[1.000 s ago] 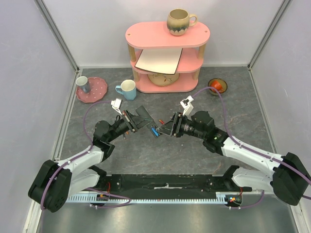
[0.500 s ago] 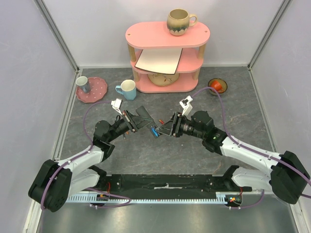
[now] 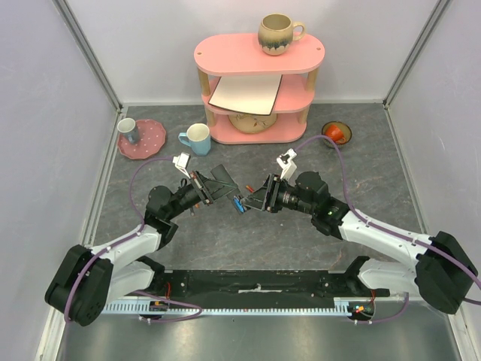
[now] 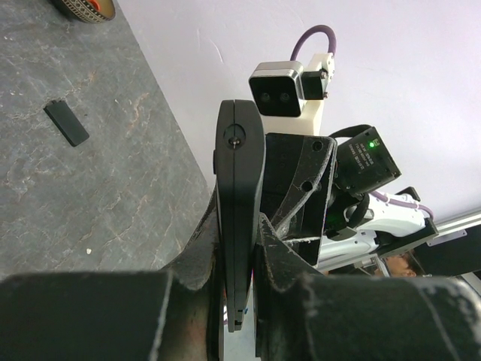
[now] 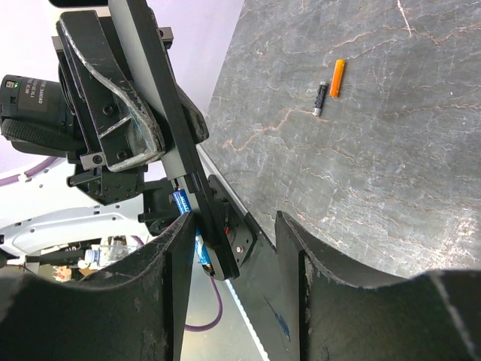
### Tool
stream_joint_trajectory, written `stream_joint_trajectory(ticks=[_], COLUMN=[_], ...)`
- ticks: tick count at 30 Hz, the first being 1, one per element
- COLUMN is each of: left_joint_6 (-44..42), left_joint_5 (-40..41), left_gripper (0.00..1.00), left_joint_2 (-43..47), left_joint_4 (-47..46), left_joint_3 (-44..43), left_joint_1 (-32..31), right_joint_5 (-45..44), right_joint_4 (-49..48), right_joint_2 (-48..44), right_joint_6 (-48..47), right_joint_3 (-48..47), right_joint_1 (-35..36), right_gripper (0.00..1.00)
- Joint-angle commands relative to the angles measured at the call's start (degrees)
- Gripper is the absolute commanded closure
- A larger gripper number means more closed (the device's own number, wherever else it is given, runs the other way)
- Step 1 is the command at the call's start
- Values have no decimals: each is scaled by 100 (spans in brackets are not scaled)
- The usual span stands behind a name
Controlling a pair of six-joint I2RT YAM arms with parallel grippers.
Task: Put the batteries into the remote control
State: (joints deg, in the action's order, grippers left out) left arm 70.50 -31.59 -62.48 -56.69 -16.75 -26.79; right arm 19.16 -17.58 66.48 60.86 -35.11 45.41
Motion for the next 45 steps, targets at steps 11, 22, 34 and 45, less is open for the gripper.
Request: stream_joint_trajectory(ticks=[11,22,34,45], left_joint_6=[-19,-98,-28,43], left_joint_5=[39,39,-154,-189], left_gripper=[98,98,98,98], left_joint_2=[192,245,122,78], left_joint_4=[-528,-475,-668,-853], left_joint_3=[-171,40,-179,-100], left_joint_1=[-55,-55,-55,-46], right_joint_5=[-26,-53,1098,888], right_joint_4=[677,853,-587,-773], right_joint_2=[23,-214,321,155], right_joint_6=[-268,-364,145,268], right_joint_3=[-241,-584,-312,-215], right_joint_1=[109,56,56,-6], right_gripper=[36,29,38,41])
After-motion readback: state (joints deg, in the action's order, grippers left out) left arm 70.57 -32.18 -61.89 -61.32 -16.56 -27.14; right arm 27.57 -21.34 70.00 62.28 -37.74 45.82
